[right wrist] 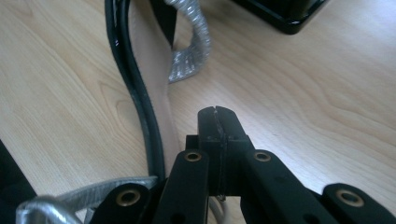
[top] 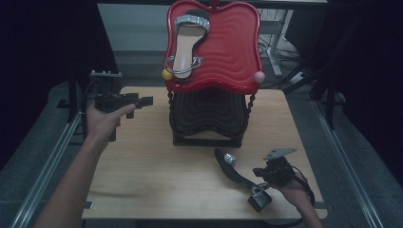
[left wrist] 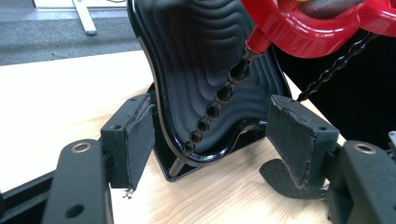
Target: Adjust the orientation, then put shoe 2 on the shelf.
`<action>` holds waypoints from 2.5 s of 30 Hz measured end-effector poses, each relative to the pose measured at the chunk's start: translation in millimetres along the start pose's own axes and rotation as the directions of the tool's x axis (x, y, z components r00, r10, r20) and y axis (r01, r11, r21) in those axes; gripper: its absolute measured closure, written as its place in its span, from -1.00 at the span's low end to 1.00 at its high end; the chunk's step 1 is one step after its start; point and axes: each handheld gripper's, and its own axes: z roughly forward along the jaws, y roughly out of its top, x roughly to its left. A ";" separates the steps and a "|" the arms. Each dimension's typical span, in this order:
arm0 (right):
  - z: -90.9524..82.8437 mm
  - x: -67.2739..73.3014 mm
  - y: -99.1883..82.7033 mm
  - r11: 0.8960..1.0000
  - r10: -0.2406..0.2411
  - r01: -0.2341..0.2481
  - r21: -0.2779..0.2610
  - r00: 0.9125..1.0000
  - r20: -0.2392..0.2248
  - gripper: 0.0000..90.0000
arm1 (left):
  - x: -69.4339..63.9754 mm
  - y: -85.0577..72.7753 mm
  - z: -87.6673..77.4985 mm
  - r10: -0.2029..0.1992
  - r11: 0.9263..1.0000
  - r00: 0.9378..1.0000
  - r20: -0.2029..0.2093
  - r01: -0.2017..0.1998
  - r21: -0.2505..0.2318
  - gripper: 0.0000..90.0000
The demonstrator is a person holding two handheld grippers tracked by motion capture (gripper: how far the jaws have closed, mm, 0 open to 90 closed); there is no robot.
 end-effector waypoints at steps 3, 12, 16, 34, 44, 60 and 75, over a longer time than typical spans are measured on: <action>5.8 4.1 0.7 1.000 -0.013 0.013 0.020 1.000 -0.011 1.00 | 1.9 -2.4 1.1 0.001 1.000 1.000 0.000 -0.001 0.008 -0.28; 8.8 19.0 3.0 0.997 -0.054 0.055 0.053 0.998 -0.021 1.00 | 4.2 -12.4 9.0 -0.015 0.999 1.000 -0.003 0.015 0.037 -0.27; 7.8 21.8 3.0 0.997 -0.059 0.060 0.046 0.998 -0.019 1.00 | 3.2 -13.2 9.2 -0.015 0.999 1.000 -0.004 0.015 0.041 -0.27; 23.3 66.3 7.7 0.977 -0.188 0.187 0.099 0.982 0.005 1.00 | -0.2 -17.9 11.0 -0.026 0.998 1.000 0.004 0.026 0.056 -0.26; 19.6 63.2 7.8 0.989 -0.135 0.136 0.053 0.990 -0.033 0.99 | 3.0 -22.7 9.0 -0.034 0.998 0.999 0.006 0.033 0.059 -0.27; 13.7 59.7 13.8 0.999 -0.034 0.035 0.005 0.998 -0.052 -0.10 | 19.4 -35.2 9.9 -0.077 0.995 0.997 -0.002 0.077 0.057 -0.28; 32.1 84.1 42.6 0.987 -0.029 0.034 0.159 0.999 -0.031 -0.50 | 23.2 -40.8 11.4 -0.085 0.994 0.996 0.004 0.084 0.066 -0.30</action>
